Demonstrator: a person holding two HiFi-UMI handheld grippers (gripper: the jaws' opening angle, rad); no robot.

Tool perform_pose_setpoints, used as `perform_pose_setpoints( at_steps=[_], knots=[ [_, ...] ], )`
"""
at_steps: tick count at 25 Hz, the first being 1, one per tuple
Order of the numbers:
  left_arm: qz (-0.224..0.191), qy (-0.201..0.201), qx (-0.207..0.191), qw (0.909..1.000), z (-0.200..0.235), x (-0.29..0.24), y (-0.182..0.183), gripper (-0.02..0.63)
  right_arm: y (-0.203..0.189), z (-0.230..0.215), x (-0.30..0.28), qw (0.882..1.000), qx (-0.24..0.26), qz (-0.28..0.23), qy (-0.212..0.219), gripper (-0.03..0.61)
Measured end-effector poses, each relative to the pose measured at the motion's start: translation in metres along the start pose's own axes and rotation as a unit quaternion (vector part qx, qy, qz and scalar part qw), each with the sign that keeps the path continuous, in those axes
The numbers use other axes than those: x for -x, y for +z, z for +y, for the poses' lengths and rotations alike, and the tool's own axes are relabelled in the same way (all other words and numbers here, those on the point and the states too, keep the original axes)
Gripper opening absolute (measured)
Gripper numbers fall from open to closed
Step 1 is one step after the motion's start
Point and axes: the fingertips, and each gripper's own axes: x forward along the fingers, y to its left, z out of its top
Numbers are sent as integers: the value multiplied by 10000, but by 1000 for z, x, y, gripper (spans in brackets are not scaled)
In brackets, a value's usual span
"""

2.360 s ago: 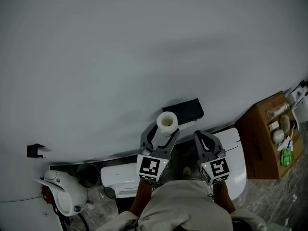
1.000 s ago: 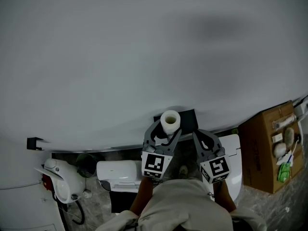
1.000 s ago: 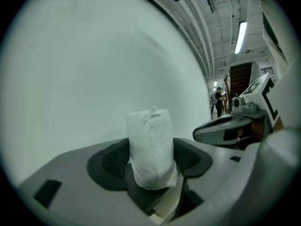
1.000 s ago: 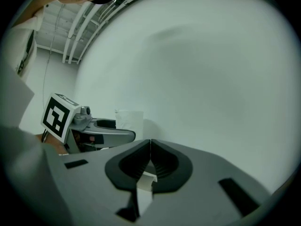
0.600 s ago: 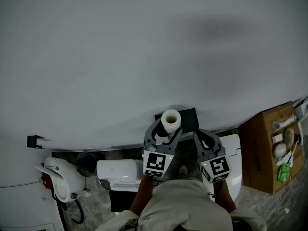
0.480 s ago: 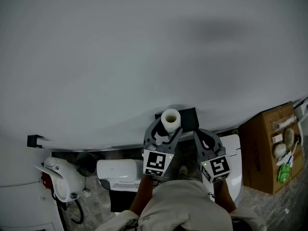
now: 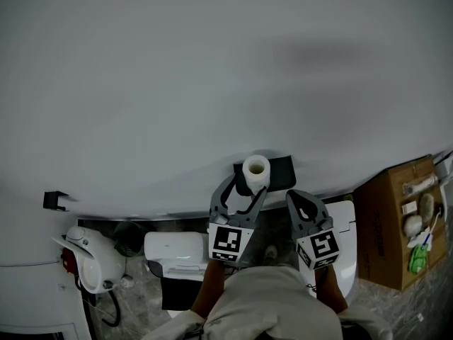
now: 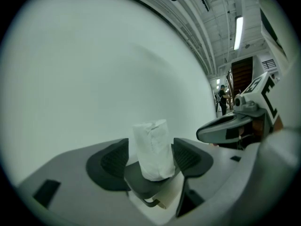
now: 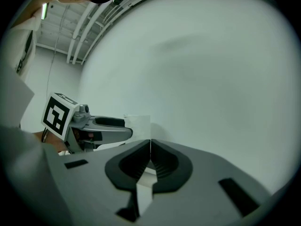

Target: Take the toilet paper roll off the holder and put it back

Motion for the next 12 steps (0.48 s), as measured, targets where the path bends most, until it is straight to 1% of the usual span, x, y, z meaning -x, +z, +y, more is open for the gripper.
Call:
perform_pose_setpoints(
  at_steps=[4, 12],
  knots=[
    [1, 86, 108, 9999, 2, 17, -3, 305, -2, 8, 1, 9999, 38, 36, 117, -2],
    [144, 211, 259, 9993, 0, 42, -17, 288, -9, 27, -2, 9991, 113, 135, 395, -2]
  ],
)
